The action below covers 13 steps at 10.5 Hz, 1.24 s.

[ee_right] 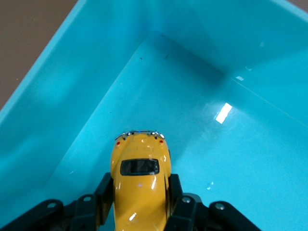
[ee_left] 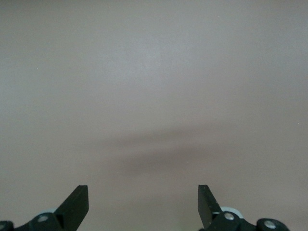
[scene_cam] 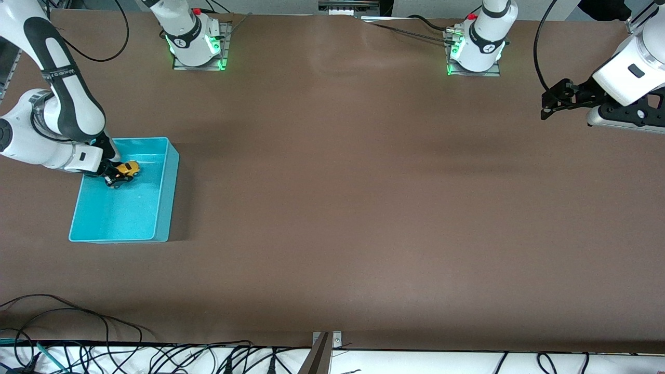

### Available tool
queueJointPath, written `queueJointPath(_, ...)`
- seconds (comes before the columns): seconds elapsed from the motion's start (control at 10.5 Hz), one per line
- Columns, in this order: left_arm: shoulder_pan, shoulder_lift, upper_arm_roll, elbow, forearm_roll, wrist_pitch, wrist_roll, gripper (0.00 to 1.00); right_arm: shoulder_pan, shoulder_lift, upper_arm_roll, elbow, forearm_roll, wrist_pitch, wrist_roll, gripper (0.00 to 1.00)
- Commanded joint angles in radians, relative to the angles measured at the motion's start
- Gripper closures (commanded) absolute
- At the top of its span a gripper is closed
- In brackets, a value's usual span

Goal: Wind up and store yellow beetle car
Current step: 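Lower the car into the bin and open the right gripper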

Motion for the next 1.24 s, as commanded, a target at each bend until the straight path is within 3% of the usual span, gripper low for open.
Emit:
queueJointPath(0.0, -0.009, 0.016, 0.008, 0.034, -0.014, -0.023, -0.011, 0.00, -0.036, 0.018, 0.022, 0.001, -0.023, 0.008, -0.020, 1.00)
queueJointPath(0.1, -0.009, 0.014, 0.008, 0.034, -0.014, -0.025, -0.011, 0.00, -0.045, 0.026, 0.022, 0.000, -0.023, 0.007, -0.019, 1.00)
queueJointPath(0.29, -0.009, 0.014, 0.008, 0.034, -0.014, -0.025, -0.011, 0.00, -0.062, 0.025, 0.022, -0.026, -0.022, 0.005, -0.017, 0.81)
queueJointPath(0.38, -0.009, 0.014, 0.008, 0.034, -0.014, -0.025, -0.011, 0.00, -0.067, 0.025, 0.023, -0.031, -0.020, -0.001, -0.015, 0.50)
queueJointPath(0.48, -0.009, 0.014, 0.008, 0.034, -0.014, -0.025, -0.012, 0.00, -0.068, 0.025, 0.022, -0.031, -0.017, -0.008, -0.009, 0.01)
queueJointPath(0.86, -0.009, 0.016, 0.008, 0.034, -0.014, -0.025, -0.011, 0.00, -0.067, 0.009, 0.023, -0.014, -0.010, -0.011, 0.003, 0.00)
queueJointPath(1.14, -0.009, 0.016, 0.008, 0.034, -0.014, -0.025, -0.011, 0.00, -0.064, -0.034, 0.052, 0.053, -0.007, -0.108, 0.092, 0.00)
